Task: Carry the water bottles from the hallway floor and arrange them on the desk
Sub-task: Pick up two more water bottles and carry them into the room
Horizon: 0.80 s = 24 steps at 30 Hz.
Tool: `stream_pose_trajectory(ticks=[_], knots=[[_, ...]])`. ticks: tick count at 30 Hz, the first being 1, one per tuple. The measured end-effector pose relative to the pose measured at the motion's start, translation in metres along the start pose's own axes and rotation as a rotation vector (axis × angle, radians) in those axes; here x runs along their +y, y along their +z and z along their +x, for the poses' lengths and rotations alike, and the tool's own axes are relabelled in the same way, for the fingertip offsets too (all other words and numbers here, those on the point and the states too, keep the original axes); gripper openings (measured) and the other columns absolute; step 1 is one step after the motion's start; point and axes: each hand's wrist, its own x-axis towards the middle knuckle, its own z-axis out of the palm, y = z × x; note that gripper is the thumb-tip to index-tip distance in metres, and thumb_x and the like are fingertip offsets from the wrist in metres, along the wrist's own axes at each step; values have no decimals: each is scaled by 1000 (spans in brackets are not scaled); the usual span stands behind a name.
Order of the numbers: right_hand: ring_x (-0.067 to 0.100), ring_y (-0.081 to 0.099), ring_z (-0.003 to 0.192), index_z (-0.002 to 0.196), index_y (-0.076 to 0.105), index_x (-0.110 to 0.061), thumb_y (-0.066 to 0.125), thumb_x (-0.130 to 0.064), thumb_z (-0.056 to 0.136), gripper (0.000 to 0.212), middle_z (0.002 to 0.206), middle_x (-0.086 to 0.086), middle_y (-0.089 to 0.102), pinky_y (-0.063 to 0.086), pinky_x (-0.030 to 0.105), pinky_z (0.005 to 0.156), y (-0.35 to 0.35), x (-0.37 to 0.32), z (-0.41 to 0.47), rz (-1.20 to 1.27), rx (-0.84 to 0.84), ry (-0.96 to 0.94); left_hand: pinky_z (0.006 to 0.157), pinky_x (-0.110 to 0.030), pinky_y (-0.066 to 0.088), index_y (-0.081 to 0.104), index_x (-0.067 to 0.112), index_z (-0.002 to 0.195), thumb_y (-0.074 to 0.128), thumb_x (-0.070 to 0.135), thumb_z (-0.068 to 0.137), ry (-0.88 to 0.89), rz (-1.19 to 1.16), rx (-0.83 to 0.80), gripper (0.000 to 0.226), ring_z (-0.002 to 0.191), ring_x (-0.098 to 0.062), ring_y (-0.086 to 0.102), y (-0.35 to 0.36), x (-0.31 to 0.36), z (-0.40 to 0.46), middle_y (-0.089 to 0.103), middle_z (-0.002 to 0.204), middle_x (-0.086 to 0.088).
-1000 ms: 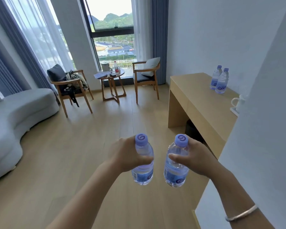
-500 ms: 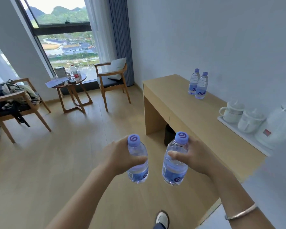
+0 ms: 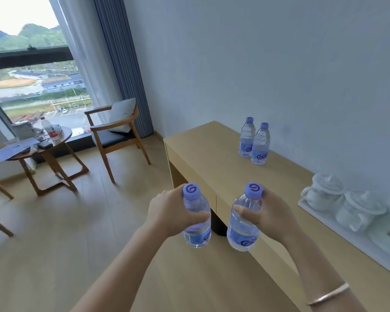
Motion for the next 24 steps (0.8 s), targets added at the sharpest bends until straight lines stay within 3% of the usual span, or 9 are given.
stream_pose_trajectory(ticks=[4,11,14,17,24], knots=[[-8,55,76,77,53,-47,72,-42,71,20,80,-31,59,38,23,60,-1,13,44,24,65,40,51,-20,35,43,29,64,65,58,58,44,12,-40,37,54,-6,47,14,-2,60,50,55,10],[-5,57,75,78,59,-35,70,-51,67,22,79,-19,64,39,21,61,9,47,124,-20,168,184,49,-21,35,49,24,70,65,60,57,127,17,-140,41,54,-6,46,53,-10,178,55,60,8],[-5,55,71,73,55,-36,63,-57,63,25,74,-16,61,35,21,57,17,59,163,-53,227,251,46,-20,29,43,27,64,63,62,54,197,0,-186,41,50,-5,42,74,-13,234,50,56,9],[-3,55,68,71,53,-37,67,-51,67,20,71,-15,60,36,22,56,29,68,201,-62,270,326,46,-20,27,38,32,60,60,64,52,281,-17,-264,40,48,-5,40,92,-15,288,45,52,11],[10,59,83,90,56,-29,70,-49,69,32,90,-10,62,46,28,70,48,87,269,-75,342,546,47,-20,30,40,39,63,58,59,48,387,-72,-436,31,49,-4,42,121,-17,392,47,54,14]])
